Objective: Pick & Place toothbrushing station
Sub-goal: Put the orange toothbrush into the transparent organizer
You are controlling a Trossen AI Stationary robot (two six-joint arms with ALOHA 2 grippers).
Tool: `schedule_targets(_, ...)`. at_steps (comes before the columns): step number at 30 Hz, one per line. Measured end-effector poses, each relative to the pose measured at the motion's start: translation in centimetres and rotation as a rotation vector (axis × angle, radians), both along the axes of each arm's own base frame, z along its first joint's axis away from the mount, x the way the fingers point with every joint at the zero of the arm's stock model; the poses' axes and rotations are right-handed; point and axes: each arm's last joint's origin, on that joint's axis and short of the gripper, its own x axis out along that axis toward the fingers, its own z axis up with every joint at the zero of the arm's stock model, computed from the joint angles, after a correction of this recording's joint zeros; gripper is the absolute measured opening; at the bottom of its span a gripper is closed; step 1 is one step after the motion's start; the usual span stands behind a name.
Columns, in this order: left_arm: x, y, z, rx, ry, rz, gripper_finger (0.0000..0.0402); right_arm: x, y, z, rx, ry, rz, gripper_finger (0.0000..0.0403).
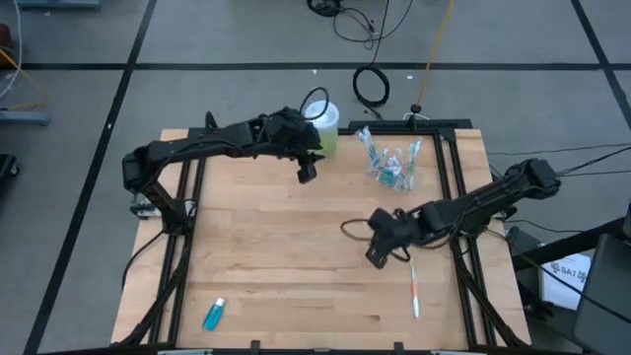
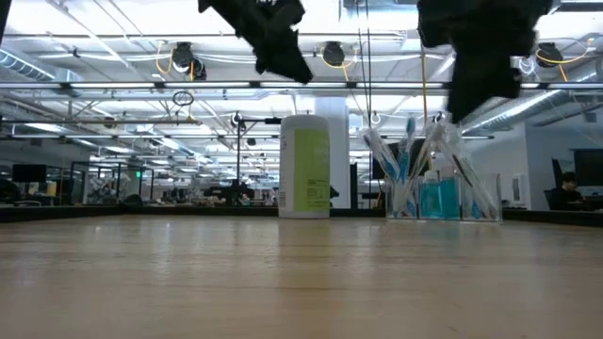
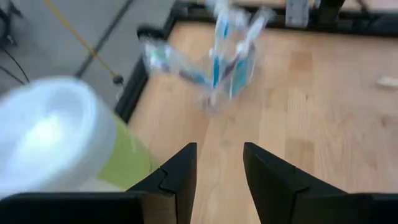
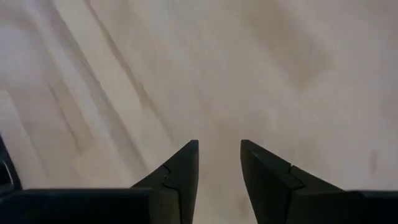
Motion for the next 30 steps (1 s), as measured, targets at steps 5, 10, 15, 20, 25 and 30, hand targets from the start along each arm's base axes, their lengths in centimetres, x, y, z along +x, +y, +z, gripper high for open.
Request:
schedule_targets(5,-0.5,1.8,-2.3,-0.051,-0.031,-0.028,0.0138,-0.2,2.1,-1.4,0.200,0.318,-0.156,0.0114)
schedule_targets(10,-0.9,3.0,-4.9,-0.081,-0.073,-0.008,0.0138,-1.7,4.0,-3.2,0.349,0.599,-0.368,0.0114)
schedule_targets(15,-1.3,3.0,-6.3,-0.099,-0.034,-0.003,0.0138,-2.9,5.0,-4.2,0.445,0.737,-0.508,0.0114)
schedule_targets(20,-1.2,2.7,-6.2,-0.082,-0.041,-0.022,0.0138,-4.2,4.7,-6.1,0.413,0.802,-0.573,0.0114)
schedule_targets(25,-1.0,2.5,-6.1,-0.080,-0.048,-0.028,0.0138,-5.0,4.1,-8.3,0.398,0.775,-0.589,0.0114)
schedule_targets(30,-1.0,2.5,-6.1,-0.080,-0.055,-0.026,0.0138,-5.8,3.6,-10.2,0.417,0.767,-0.601,0.0114)
